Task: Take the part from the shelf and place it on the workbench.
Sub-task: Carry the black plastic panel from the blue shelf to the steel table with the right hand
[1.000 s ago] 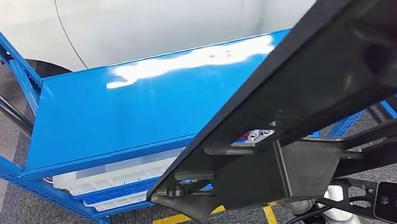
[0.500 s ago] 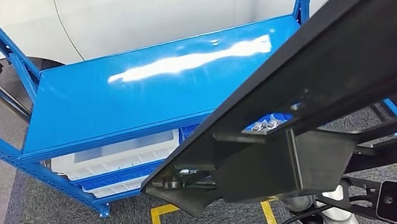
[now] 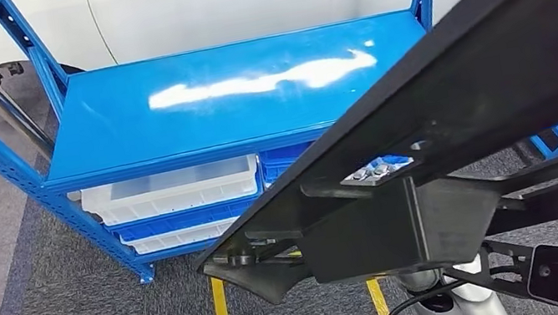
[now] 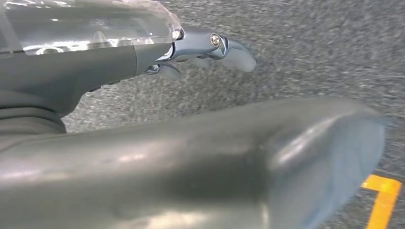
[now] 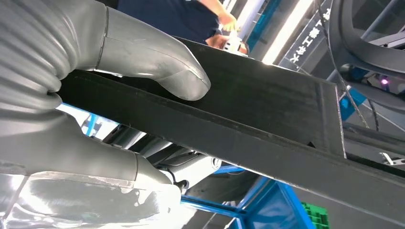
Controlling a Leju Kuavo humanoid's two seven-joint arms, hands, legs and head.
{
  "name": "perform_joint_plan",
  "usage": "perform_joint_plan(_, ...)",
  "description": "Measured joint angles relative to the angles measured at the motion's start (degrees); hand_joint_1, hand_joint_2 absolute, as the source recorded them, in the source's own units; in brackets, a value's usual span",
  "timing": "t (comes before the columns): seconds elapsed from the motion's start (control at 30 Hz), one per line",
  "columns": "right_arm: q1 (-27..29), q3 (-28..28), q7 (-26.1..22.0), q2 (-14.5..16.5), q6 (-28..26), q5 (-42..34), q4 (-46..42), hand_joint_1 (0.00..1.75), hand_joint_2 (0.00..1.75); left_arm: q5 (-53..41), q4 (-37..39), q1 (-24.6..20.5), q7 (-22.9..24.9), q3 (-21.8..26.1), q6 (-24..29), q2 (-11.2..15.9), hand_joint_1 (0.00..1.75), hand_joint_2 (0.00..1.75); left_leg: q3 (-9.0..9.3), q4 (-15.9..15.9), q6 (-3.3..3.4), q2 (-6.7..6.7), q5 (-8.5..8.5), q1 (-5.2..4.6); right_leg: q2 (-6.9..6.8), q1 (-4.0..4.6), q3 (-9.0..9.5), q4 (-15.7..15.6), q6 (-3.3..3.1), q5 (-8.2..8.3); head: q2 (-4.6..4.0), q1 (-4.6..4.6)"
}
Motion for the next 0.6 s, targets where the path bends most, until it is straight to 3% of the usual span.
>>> perform_joint_plan(0.03, -0.07, 0.00, 0.00, -0.04, 0.00, 0.01, 0.03, 1.75, 1.75, 0.05, 0.00, 0.00, 0.00, 0.06, 0.01, -0.10, 0.00, 0.00, -0.62, 0.21, -0.14, -0.01, 0.40, 0.01, 0.00, -0.02, 2.86, -3.66, -0.15, 1.46, 0.00, 0.00)
perform_joint_plan(0.1, -0.33, 0.00, -0.01, -0.08, 0.00, 0.01, 0.03, 1.75, 1.75, 0.14, 0.00, -0.01, 0.00, 0.15, 0.02, -0.30, 0.00, 0.00, -1.49, 0.53, -0.63, -0.06, 1.12, -0.06, 0.01, 0.22, 8.31, -11.70, -0.70, 2.12, 0.01, -0.01)
perform_joint_plan(0.17, -0.52, 0.00, -0.02, -0.11, 0.00, 0.00, 0.03, 1.75, 1.75, 0.16, 0.00, -0.01, 0.00, 0.20, 0.03, -0.42, 0.00, 0.00, -1.79, 0.51, -1.28, -0.07, 1.91, -0.05, 0.05, 0.61, 10.15, -15.21, -1.33, 1.60, 0.00, -0.01)
perform_joint_plan(0.23, -0.60, 0.00, -0.02, -0.14, 0.01, 0.01, 0.04, 1.75, 1.75, 0.19, 0.00, 0.03, 0.00, 0.25, 0.04, -0.49, 0.00, 0.00, -2.00, 0.41, -1.96, -0.12, 2.40, -0.01, -0.04, 0.56, 9.63, -15.66, -2.11, 2.57, 0.00, -0.01)
perform_joint_plan(0.27, -0.64, 0.00, -0.02, -0.14, 0.02, 0.01, 0.04, 1.75, 1.75, 0.20, 0.00, 0.07, 0.00, 0.26, 0.05, -0.53, 0.00, 0.00, -2.42, 1.04, -2.24, -0.17, 1.54, 0.01, -0.12, 0.43, 9.20, -15.86, -2.59, 3.20, 0.00, 0.00)
perform_joint_plan(0.33, -0.71, 0.00, -0.01, -0.13, 0.00, 0.04, 0.05, 1.75, 1.75, 0.24, 0.00, 0.13, 0.00, 0.31, 0.08, -0.56, 0.00, 0.00, -4.03, 5.36, -2.64, -0.27, -3.01, 0.13, -0.28, 0.23, 8.01, -16.17, -3.28, 4.53, 0.00, -0.01)
perform_joint_plan(0.4, -0.72, 0.01, 0.00, -0.14, -0.04, 0.21, 0.05, 1.75, 1.75, 0.26, 0.00, 0.14, 0.02, 0.38, 0.01, -0.57, 0.00, 0.00, -5.88, 12.72, -3.02, -0.25, -7.98, 0.17, -0.30, 0.34, 6.53, -16.04, -3.52, 5.65, 0.00, -0.01)
perform_joint_plan(0.43, -0.71, 0.01, 0.01, -0.14, -0.05, 0.31, 0.05, 1.75, 1.75, 0.26, 0.00, 0.13, 0.08, 0.43, -0.06, -0.60, 0.00, 0.00, -6.19, 15.57, -3.15, -0.25, -8.84, 0.19, -0.32, 0.41, 5.73, -15.89, -3.52, 6.18, -0.01, -0.01)
perform_joint_plan(0.47, -0.71, 0.02, 0.01, -0.15, -0.08, 0.38, 0.05, 1.75, 1.75, 0.26, 0.00, 0.13, 0.16, 0.49, -0.12, -0.63, 0.00, 0.00, -5.71, 16.80, -3.23, -0.25, -8.42, 0.20, -0.33, 0.46, 4.90, -15.68, -3.46, 6.69, 0.00, -0.01)
perform_joint_plan(0.5, -0.73, 0.05, 0.02, -0.15, -0.16, 0.40, 0.05, 1.75, 1.75, 0.26, 0.00, 0.12, 0.27, 0.56, -0.15, -0.66, 0.00, 0.00, -4.16, 15.81, -3.22, -0.24, -7.01, 0.22, -0.34, 0.49, 4.06, -15.41, -3.35, 7.16, -0.01, -0.01)
perform_joint_plan(0.53, -0.78, 0.10, 0.02, -0.15, -0.36, 0.48, 0.05, 1.75, 1.75, 0.26, 0.00, 0.08, 0.43, 0.61, -0.13, -0.69, 0.00, 0.00, -1.66, 12.92, -3.15, -0.24, -5.46, 0.23, -0.32, 0.50, 3.28, -15.10, -3.20, 7.58, -0.01, -0.01)
perform_joint_plan(0.6, -1.01, 0.40, 0.01, -0.16, -1.20, 0.89, 0.03, 1.75, 1.75, 0.20, 0.00, -0.09, 0.81, 0.67, 0.01, -0.72, 0.00, 0.00, 4.18, 4.67, -2.77, -0.32, -4.76, 0.10, -0.31, 0.62, 2.09, -14.47, -2.73, 8.29, 0.00, -0.01)
